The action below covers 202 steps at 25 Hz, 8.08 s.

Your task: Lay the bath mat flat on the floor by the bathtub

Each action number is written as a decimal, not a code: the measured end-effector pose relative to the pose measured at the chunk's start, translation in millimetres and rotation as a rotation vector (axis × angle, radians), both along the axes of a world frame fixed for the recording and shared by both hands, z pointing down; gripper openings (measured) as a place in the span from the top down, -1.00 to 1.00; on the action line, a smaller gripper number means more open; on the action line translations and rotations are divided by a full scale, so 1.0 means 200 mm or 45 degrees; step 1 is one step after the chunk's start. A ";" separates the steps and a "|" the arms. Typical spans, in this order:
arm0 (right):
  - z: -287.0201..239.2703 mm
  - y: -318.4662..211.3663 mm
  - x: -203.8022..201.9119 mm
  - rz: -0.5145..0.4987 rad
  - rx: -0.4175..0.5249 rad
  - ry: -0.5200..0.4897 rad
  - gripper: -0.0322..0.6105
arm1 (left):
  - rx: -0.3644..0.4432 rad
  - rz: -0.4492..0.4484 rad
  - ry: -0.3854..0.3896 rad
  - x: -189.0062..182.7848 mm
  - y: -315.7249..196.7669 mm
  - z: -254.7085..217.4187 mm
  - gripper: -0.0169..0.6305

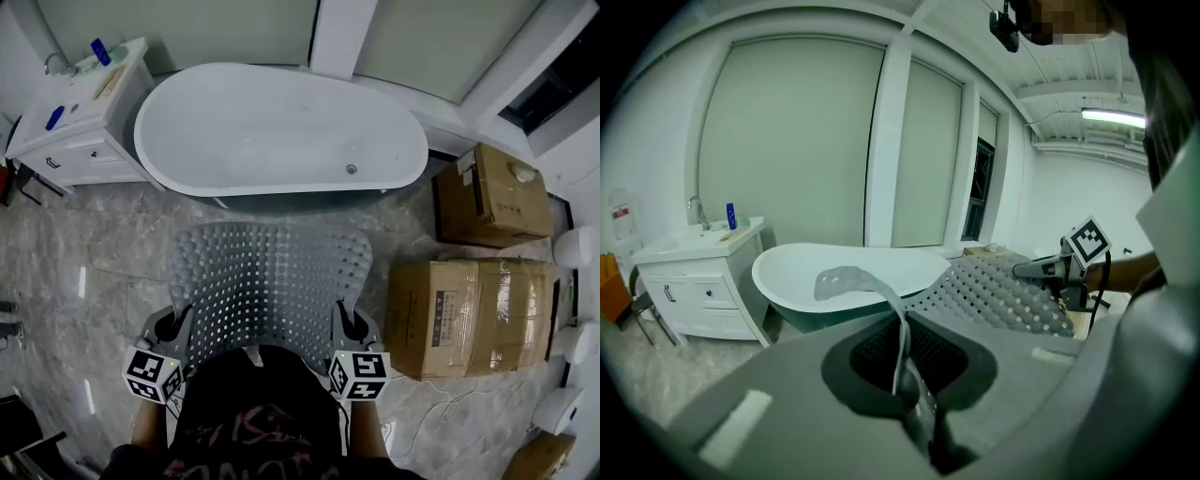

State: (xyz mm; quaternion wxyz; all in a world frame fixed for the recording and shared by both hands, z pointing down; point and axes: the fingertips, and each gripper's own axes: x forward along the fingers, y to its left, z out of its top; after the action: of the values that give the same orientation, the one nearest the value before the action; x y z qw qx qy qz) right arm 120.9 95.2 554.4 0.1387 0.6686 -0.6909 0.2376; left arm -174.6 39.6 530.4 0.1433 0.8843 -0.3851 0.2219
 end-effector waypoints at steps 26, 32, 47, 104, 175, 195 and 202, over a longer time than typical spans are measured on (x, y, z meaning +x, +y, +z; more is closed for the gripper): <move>0.01 -0.07 -0.02 -0.022 -0.036 0.056 0.73 | -0.052 0.019 -0.024 -0.01 -0.09 0.05 0.90; 0.01 -0.08 -0.06 -0.010 -0.041 0.088 0.73 | -0.044 0.030 -0.017 -0.07 -0.12 0.07 0.90; 0.05 -0.13 -0.14 -0.046 -0.044 0.156 0.73 | -0.064 0.046 -0.016 -0.12 -0.20 0.16 0.90; 0.57 -0.27 -0.16 -0.135 -0.082 0.179 0.73 | -0.110 -0.045 -0.134 -0.03 -0.33 0.73 0.90; 0.43 -0.27 0.35 -0.393 -0.031 0.297 0.71 | 0.028 -0.082 -0.372 -0.10 -0.27 0.52 0.89; 0.83 -0.30 0.63 -0.252 -0.220 0.272 0.68 | -0.058 -0.141 -0.515 -0.40 -0.42 0.94 0.89; 0.87 -0.28 0.69 -0.208 -0.268 0.276 0.66 | -0.103 -0.153 -0.514 -0.45 -0.43 0.99 0.88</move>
State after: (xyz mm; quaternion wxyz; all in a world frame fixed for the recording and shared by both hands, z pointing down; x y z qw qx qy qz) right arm 259.7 38.6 728.7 0.3004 0.6138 -0.6951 0.2231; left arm -265.5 -47.4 729.1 0.1116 0.7908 -0.4487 0.4009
